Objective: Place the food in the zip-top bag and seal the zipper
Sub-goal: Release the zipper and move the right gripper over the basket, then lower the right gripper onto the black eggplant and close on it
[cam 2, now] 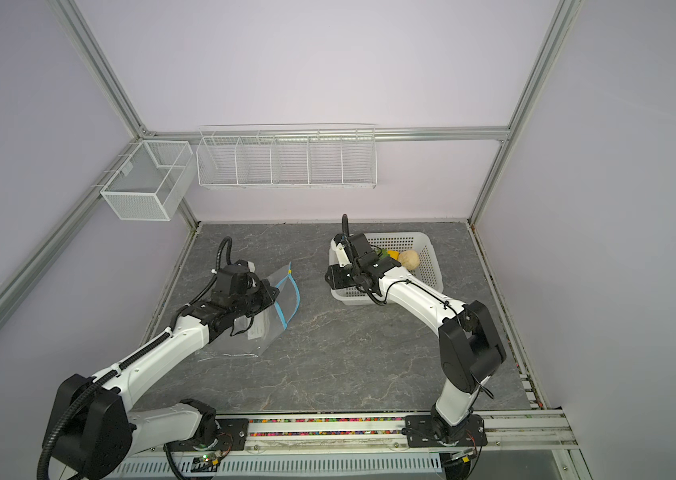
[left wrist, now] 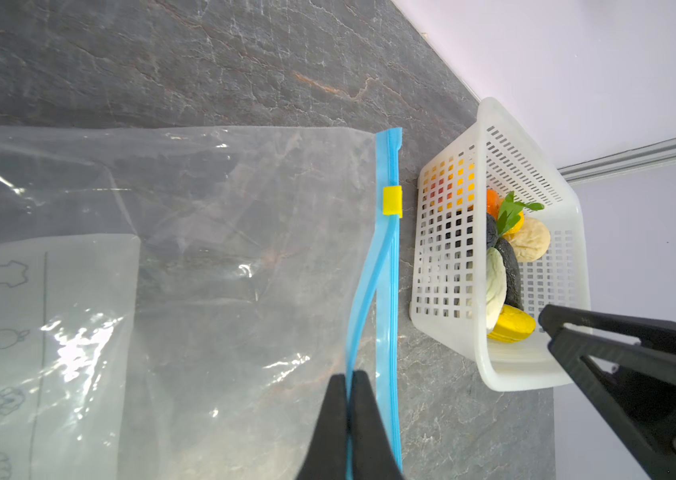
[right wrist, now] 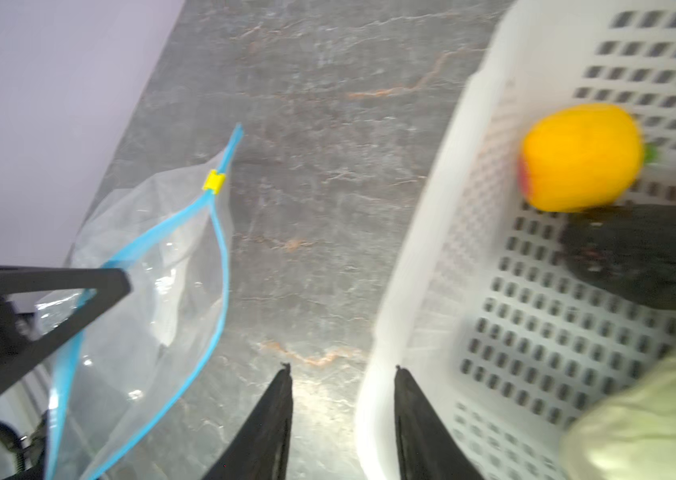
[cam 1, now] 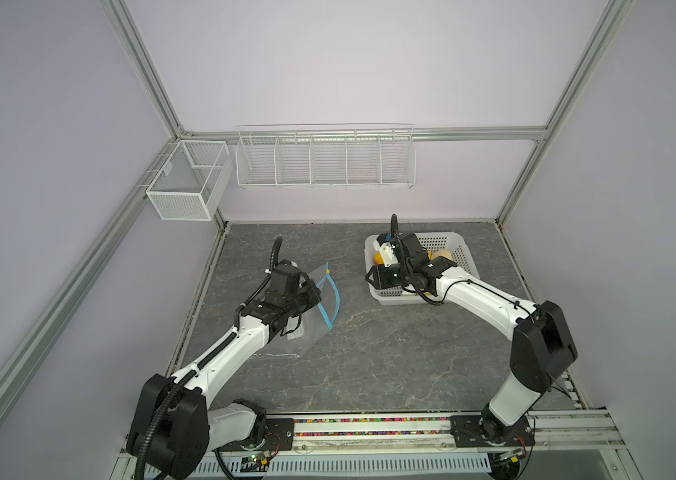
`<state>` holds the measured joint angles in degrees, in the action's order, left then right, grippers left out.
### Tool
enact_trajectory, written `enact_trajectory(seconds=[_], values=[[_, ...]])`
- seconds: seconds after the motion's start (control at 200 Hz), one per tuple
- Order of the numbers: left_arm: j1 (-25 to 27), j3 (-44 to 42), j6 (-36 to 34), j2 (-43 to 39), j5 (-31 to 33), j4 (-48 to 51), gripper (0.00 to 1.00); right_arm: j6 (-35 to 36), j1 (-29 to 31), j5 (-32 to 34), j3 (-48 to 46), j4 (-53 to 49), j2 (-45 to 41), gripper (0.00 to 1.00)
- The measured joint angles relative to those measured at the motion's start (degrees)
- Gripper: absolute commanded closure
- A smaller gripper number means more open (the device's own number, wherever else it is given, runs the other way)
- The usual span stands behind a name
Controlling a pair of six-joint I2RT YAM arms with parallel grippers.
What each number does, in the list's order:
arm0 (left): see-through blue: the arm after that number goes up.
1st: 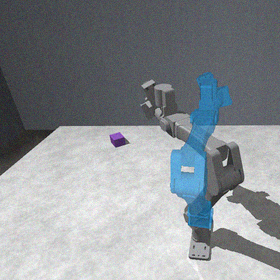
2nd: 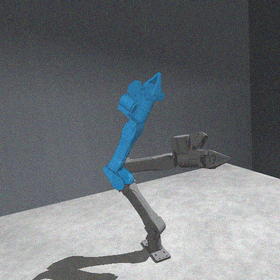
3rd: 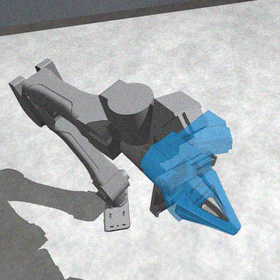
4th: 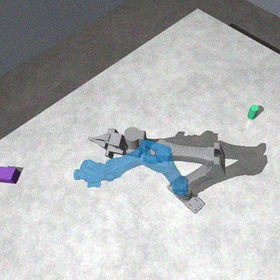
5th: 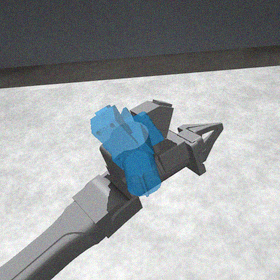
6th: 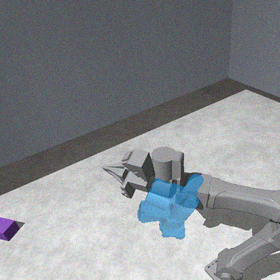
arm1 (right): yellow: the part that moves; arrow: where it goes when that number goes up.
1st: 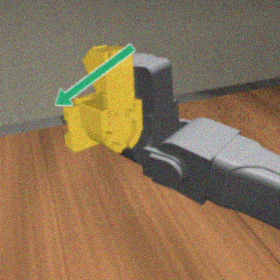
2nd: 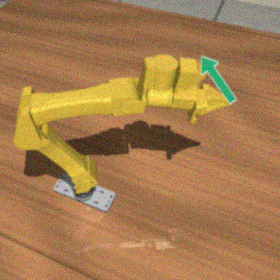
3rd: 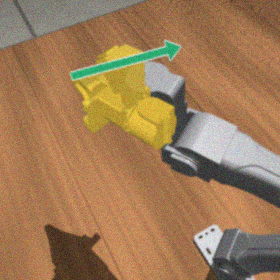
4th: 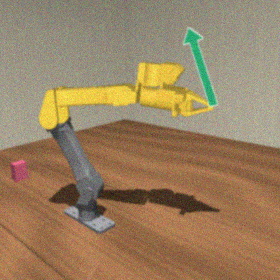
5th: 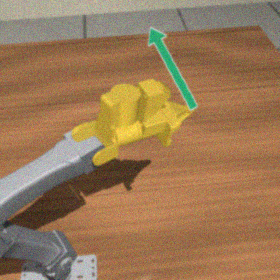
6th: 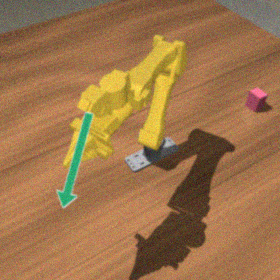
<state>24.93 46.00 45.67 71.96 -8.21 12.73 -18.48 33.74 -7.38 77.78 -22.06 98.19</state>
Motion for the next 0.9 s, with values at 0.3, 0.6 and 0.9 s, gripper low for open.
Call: enact_trajectory(seconds=[0.3,0.6,0.9], values=[[0.2,4.3,0.1,5.4,-2.4,-0.9,1.00,7.8,-7.2,5.8,7.1,-4.3,6.8,0.37],[0.2,6.0,0.1,6.5,-3.2,-0.9,1.00,13.4,-9.4,10.4,13.5,-8.3,16.2,0.10],[0.2,6.3,-0.1,7.5,-3.7,-0.9,1.00,14.9,-9.4,14.1,18.1,-10.7,21.7,0.09]])
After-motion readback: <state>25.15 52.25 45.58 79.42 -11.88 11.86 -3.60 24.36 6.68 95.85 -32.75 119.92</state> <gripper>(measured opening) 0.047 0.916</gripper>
